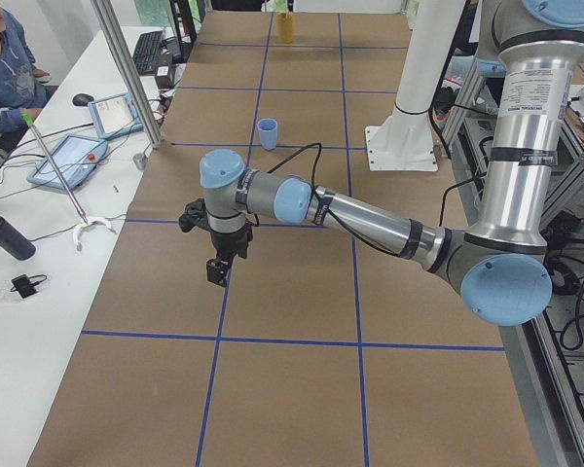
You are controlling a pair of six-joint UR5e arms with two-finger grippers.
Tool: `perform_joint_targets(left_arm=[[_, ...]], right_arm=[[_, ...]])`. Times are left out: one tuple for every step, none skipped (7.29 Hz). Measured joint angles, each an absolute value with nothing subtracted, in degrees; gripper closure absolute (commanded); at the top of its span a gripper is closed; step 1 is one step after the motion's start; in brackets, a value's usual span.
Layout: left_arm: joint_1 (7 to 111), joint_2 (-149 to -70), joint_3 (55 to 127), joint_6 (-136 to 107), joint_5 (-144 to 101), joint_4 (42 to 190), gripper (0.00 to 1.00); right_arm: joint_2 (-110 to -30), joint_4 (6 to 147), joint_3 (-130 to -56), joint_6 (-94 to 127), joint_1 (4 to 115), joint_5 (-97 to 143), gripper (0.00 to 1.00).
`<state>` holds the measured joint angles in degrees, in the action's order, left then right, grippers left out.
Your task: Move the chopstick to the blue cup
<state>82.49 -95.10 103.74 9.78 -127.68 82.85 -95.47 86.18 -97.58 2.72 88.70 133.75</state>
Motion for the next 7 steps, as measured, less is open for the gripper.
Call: perform_joint_targets(left_arm=[[82.5, -95.1, 103.9, 9.8, -127.8, 82.9, 0.01], [82.5, -95.0, 104.1, 9.8, -127.8, 82.9, 0.01], [82.5, -95.0, 104.1, 9.7, -127.9, 82.9, 0.01], [82.5, -95.1, 104.1, 9.7, -127.9, 82.8, 0.01], [82.5, -95.1, 104.2, 9.7, -127.9, 82.8, 0.01], [82.5, -95.1, 104.3, 9.6, -127.9, 82.8, 0.01], [82.5, -95.1, 104.4, 9.6, -128.0, 82.8, 0.01]], right_arm=[[-95.2, 86.2, -97.4, 3.8, 88.7, 133.8, 0.46], [-95.1, 86.2, -97.3, 4.7, 88.6, 133.9, 0.66], [-95.1, 86.1, -97.4, 5.1, 88.6, 133.9, 0.74], [-95.1, 86.1, -97.4, 5.2, 88.6, 133.9, 0.81], [-95.1, 86.1, -97.4, 5.2, 88.6, 133.9, 0.88], [-95.1, 86.1, -97.5, 5.1, 88.6, 133.9, 0.92], [-95.1, 86.1, -97.7, 4.9, 88.7, 133.9, 0.96]])
